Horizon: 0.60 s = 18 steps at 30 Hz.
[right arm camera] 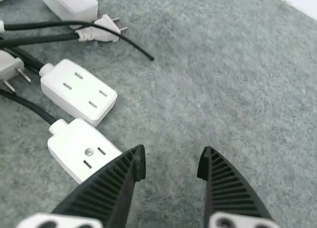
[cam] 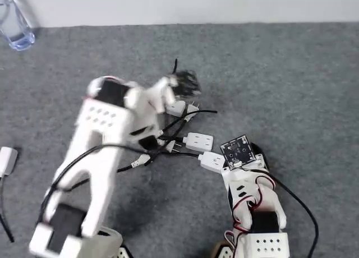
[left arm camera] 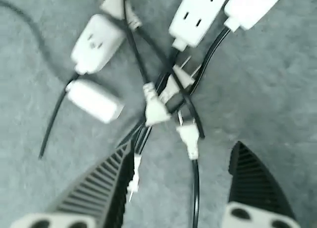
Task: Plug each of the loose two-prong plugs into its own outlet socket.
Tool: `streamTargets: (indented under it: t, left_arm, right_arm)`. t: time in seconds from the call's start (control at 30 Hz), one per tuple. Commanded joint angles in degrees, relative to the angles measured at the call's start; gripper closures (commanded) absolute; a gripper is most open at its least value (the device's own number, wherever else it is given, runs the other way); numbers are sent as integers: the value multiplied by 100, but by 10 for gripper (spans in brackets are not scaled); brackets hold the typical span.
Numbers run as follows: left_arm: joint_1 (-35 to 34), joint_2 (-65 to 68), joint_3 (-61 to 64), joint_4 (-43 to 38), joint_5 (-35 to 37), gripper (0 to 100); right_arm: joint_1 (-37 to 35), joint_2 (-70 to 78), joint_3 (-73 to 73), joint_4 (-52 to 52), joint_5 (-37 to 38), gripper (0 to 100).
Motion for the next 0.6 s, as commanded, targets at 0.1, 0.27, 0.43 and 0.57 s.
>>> streamTargets:
  t: [0.1,0.27,0.43,0.57]
  left_arm:
    - [-1345,-1776,382,35,62,706]
    - [-2699,-2382,1604,-1125,844,706]
    - [-3763,-2699,3846,-2866,2031,706]
    - [-4114,-2822,5701,-4343,2356,706]
  right_arm:
    - [-66,-66,79,-154,97,808]
    - [-215,-66,-97,-374,624,811]
    - [-708,13,-888,-22,624,812]
    - [-901,277,-1820,655,677,812]
